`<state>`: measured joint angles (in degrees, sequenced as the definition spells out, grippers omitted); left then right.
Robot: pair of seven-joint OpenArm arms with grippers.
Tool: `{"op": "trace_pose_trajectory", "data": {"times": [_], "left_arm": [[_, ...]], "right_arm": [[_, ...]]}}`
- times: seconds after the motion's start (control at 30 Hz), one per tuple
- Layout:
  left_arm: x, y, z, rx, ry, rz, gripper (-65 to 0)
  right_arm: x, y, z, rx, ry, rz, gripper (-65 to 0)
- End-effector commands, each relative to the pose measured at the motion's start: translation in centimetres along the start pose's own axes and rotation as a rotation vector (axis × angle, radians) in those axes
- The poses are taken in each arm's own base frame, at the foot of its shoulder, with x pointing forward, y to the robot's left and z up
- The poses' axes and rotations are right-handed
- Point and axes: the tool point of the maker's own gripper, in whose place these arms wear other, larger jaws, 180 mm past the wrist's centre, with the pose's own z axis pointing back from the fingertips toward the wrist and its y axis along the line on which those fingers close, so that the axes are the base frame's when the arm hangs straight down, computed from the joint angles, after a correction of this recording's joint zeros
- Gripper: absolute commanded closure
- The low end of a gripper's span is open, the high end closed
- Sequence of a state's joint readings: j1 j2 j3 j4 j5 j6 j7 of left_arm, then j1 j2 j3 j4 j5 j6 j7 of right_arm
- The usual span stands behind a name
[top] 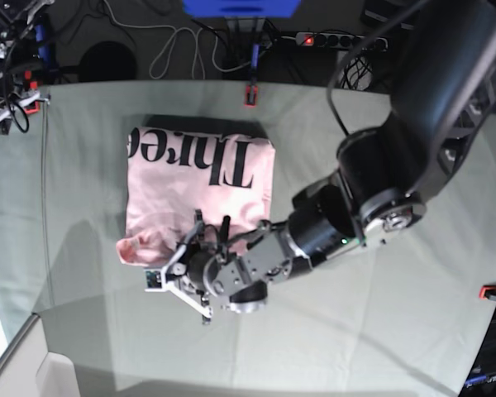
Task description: Layout the t-shirt on the table in an organized manner, then fold the t-shirt properly
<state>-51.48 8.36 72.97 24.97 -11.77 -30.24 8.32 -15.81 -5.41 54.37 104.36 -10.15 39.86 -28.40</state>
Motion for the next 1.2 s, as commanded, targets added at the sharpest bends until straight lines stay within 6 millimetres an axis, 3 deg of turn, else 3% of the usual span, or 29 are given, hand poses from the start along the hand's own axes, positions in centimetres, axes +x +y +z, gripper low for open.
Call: {"op": "trace_pose_trajectory", "data": {"times": [0.0, 0.27, 0.37, 0.53, 0.73, 0.83, 0.97, 1.0, 1.07, 1.13, 1.17], "left_arm": [[2.7, 2.5, 1.0, 0.045, -0.053, -0.032, -0.3], [2.8, 2.8, 1.2, 0.05, -0.054, -0.036, -1.3], [2.7, 2.8, 1.2, 0.051, -0.051, -0.034, -9.7], [2.8, 3.1, 1.3, 0.057, -0.053, -0.034, -31.3], [6.0, 7.8, 3.9, 0.157, -0.209, 0.156, -32.9], [7.5, 10.2, 5.7, 0.208, -0.313, 0.285, -31.4], [2.2, 10.3, 7.9, 0.257, -0.31, 0.488, -18.6], [-0.4, 10.1, 8.9, 0.284, -0.3, 0.548, -14.1], [-3.3, 9.2, 10.9, 0.328, -0.301, 0.612, -6.7], [-8.1, 7.5, 13.8, 0.397, -0.268, 0.697, 0.0], [-11.0, 6.3, 15.6, 0.445, -0.251, 0.757, 0.0]], "right_arm": [[0.6, -0.4, 0.5, -0.01, -0.028, 0.009, 0.0], [0.1, -0.3, 0.7, -0.01, -0.018, -0.001, 0.0], [0.1, -0.3, 0.7, -0.01, -0.018, -0.001, 0.0], [0.0, -0.2, 0.7, -0.009, -0.016, -0.002, 0.0], [-0.8, -0.4, 1.0, -0.01, 0.003, 0.007, 0.0], [-1.5, -1.9, 1.5, -0.053, 0.017, -0.012, 0.0], [-3.1, -4.1, 2.6, -0.14, 0.041, -0.098, 0.0], [-3.6, -4.8, 3.0, -0.168, 0.047, -0.12, 0.0], [-4.6, -5.4, 3.4, -0.195, 0.065, -0.155, 0.0], [-5.9, -5.7, 3.5, -0.202, 0.091, -0.178, 0.0], [-6.6, -5.7, 3.4, -0.203, 0.106, -0.192, 0.0]]}}
